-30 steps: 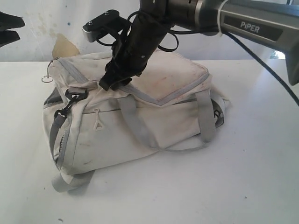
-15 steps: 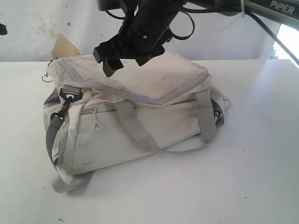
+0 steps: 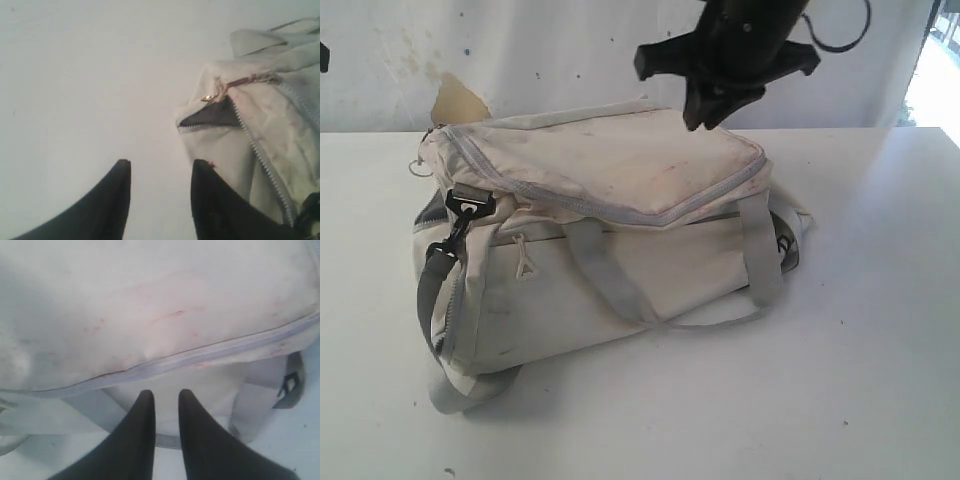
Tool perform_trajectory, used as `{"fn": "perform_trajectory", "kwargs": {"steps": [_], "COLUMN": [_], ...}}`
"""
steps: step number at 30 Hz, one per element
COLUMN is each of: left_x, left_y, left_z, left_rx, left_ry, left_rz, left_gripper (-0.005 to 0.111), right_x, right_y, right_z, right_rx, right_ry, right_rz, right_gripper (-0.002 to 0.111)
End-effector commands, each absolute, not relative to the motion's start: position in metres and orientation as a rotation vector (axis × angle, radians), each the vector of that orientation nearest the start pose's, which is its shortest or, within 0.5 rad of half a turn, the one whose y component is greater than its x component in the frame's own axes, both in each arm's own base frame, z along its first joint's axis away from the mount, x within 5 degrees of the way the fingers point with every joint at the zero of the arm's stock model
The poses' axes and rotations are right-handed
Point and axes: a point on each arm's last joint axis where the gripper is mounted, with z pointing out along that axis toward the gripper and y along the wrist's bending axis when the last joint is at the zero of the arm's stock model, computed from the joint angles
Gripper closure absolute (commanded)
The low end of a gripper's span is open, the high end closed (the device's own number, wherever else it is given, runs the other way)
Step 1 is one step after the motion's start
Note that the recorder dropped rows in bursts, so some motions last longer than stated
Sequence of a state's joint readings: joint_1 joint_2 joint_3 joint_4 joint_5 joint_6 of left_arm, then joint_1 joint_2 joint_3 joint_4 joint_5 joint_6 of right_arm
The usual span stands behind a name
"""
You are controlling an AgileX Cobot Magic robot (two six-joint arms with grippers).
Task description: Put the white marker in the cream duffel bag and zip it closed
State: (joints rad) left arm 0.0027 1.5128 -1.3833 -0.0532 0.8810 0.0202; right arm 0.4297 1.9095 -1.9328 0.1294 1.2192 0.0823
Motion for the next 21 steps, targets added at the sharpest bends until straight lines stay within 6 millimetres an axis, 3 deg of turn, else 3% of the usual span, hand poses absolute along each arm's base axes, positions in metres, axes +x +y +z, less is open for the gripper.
{"fn": "perform_trajectory", "kwargs": {"steps": [1, 4, 5, 7, 12, 21], "left_x": [0.316, 0.315, 0.315, 0.315, 0.316, 0.318], "left_y": [0.000, -0.001, -0.003, -0.012, -0.027, -0.028], "left_z": [0.344, 0.344, 0.344, 0.344, 0.345, 0.346], "left_rx": [-0.080, -0.089, -0.070, -0.033, 0.025, 0.024], "left_ry": [2.603, 2.619, 2.620, 2.617, 2.599, 2.570], "left_rz": [0.030, 0.019, 0.010, -0.001, -0.029, -0.035], "left_gripper": [0.071, 0.105, 0.107, 0.107, 0.107, 0.107], "right_x": [0.385, 0.385, 0.382, 0.374, 0.359, 0.341], "right_y": [0.137, 0.100, 0.088, 0.066, 0.033, 0.009], "right_z": [0.349, 0.330, 0.325, 0.318, 0.310, 0.281], "right_rx": [-0.269, -0.154, -0.155, -0.123, -0.097, -0.139], "right_ry": [2.690, 2.770, 2.790, 2.825, 2.833, 2.848], "right_rz": [0.297, 0.243, 0.201, 0.144, 0.108, 0.073], "right_gripper": [0.097, 0.108, 0.108, 0.108, 0.108, 0.108]}}
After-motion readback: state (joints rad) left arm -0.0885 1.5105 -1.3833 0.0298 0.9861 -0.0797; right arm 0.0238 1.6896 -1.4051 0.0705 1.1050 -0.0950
